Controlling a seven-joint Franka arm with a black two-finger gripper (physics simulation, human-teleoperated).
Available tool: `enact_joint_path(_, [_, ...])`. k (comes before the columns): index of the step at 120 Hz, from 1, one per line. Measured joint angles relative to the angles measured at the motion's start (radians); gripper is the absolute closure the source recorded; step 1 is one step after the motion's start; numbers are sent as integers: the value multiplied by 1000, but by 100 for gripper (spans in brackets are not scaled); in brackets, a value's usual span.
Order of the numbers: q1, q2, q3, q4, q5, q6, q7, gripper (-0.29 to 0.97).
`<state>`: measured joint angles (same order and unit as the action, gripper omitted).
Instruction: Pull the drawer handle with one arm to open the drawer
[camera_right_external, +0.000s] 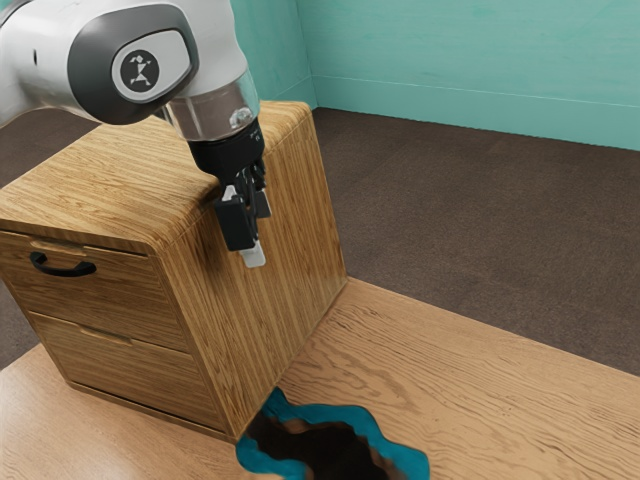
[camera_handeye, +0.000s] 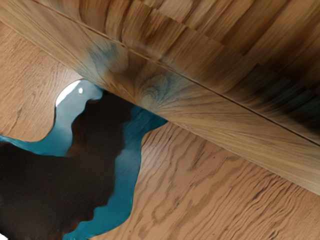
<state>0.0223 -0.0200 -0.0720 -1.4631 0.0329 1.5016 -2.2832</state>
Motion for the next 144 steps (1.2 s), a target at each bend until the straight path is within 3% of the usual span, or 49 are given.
enact_joint_path(23, [-6, -32, 6, 1, -4, 0, -11, 0])
enact_joint_path(31, [-8, -90, -6, 104, 21, -13, -16, 0])
enact_joint_path(38, [-60, -278, -34, 103, 63, -32, -20, 0])
enact_joint_path(52, [-56, -773, -48, -210, 120, -100, -27, 0])
enact_joint_path(68, [-70, -967, 18, -512, 164, -160, -33, 0])
enact_joint_path(90, [-111, -1006, 19, -585, 152, -224, -39, 0])
enact_joint_path(109, [-102, -998, -18, -609, 93, -294, -42, 0])
enact_joint_path(124, [-71, -969, 99, -624, 89, -272, -30, 0])
enact_joint_path(144, [16, -853, 158, -635, 128, -178, 7, 0])
